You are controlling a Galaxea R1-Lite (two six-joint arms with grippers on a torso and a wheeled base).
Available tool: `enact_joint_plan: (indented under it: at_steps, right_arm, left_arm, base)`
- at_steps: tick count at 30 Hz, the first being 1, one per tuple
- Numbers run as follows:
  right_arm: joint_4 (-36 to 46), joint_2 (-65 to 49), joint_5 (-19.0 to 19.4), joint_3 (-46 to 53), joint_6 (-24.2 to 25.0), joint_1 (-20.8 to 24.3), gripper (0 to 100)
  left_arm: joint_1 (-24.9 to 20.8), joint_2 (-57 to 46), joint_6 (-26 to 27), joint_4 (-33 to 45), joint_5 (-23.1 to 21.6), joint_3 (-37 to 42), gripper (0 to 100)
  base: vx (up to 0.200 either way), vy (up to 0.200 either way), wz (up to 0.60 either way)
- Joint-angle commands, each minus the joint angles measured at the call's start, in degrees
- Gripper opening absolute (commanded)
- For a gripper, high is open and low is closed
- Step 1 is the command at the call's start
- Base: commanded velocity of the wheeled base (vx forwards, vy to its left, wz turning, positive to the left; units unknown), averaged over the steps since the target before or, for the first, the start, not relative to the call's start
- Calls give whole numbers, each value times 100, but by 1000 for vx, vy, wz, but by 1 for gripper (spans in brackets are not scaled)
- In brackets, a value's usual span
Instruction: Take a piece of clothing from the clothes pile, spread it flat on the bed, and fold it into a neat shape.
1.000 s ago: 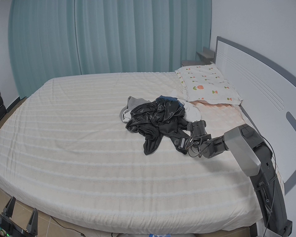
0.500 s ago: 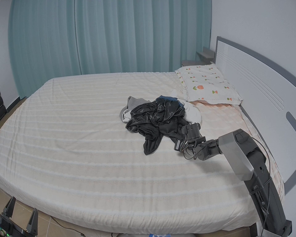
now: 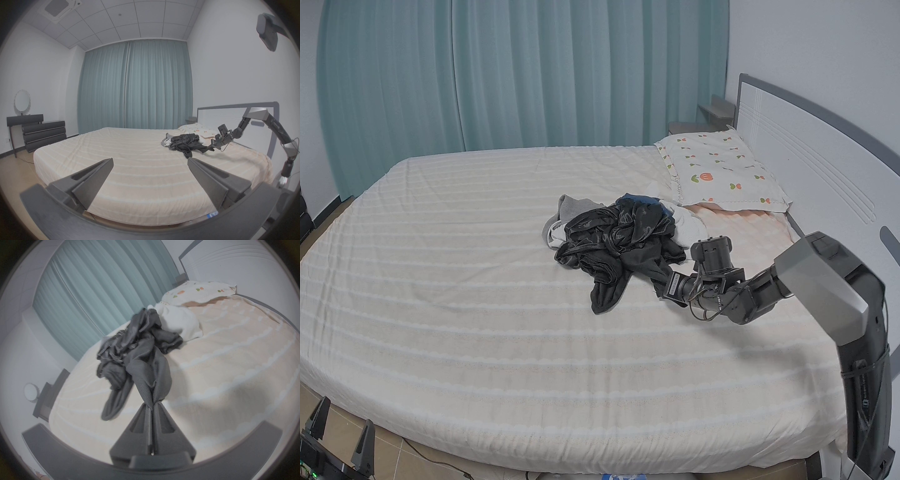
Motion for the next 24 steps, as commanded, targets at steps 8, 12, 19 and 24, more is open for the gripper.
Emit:
enact_joint_plan:
  at_steps: [8,12,19,24]
  right_arm:
    - [-1904,-3825,1185,3492,51,246,0]
    - [-1869,-4493,1282,3799,51,307,0]
    - [-1843,-5310,1598,4590,43,588,0]
    - [-1895,-5557,1616,4880,16,694,0]
  left_arm:
    - [-164,3011,732,-516,-1372,-1438,100]
    - [-524,4311,846,-1132,-1548,-1517,100]
    - [-2326,6720,117,-2916,-713,-1552,100]
    - [-3346,8064,-771,-3768,201,-1939,100]
  base:
    - [0,0,0]
    - [0,0,0]
    - [0,0,0]
    - [0,0,0]
